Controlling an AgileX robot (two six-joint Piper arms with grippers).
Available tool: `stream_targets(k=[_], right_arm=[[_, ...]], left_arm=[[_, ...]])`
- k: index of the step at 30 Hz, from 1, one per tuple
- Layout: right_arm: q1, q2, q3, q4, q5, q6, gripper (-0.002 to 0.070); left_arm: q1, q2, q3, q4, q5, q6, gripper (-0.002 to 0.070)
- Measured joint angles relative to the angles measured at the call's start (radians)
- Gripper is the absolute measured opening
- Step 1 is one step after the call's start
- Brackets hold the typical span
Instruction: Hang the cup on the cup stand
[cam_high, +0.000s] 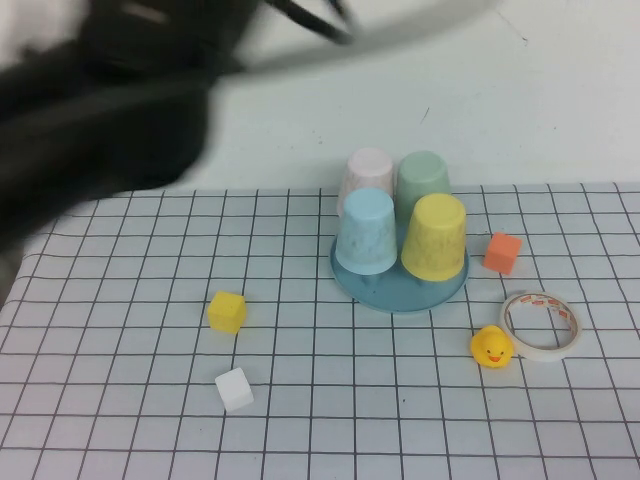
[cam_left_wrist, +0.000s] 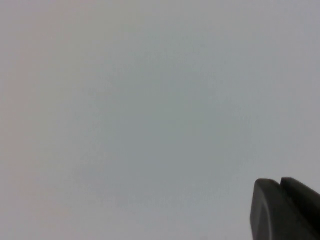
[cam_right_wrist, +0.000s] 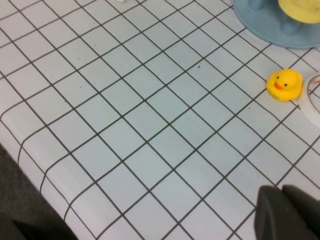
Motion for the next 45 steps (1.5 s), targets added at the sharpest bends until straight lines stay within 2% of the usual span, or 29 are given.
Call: stream_targets(k=[4,7,17,21,27,38,41,45], right_arm=[[0.000,0.000,0.000,0.000,0.000,0.000,0.0001],[0.000,0.000,0.000,0.000,0.000,0.000,0.0001],[0.000,0.000,0.000,0.000,0.000,0.000,0.0001],[0.000,0.000,0.000,0.000,0.000,0.000,0.0001],[0.000,0.000,0.000,0.000,0.000,0.000,0.0000],[0.000,0.000,0.000,0.000,0.000,0.000,0.0000],[0.000,0.000,0.000,0.000,0.000,0.000,0.0000],[0.000,0.000,0.000,0.000,0.000,0.000,0.0000]], left_arm=[[0.000,-0.198,0.107,-0.225,-0.218,0.205,0.0000],[0.000,-0.346,0.231,-0.300,-0.245,0.263,0.0000],[0.000,-0.800,0.648,-0.359,0.054,0.276,0.0000],[0.000,-0.901,0.756,-0.414,0.068,0.276,0.0000],[0.000,-0.955,0.873,-0.424,0.074,0.276,0.0000],[0.005,-0.966,0.896,-0.428,-0.023,0.384,0.0000],[0.071,-1.019,0.923,-0.428,0.003,0.395,0.0000],[0.236,-1.136,0.999,-0.428,0.114,0.396,0.0000]])
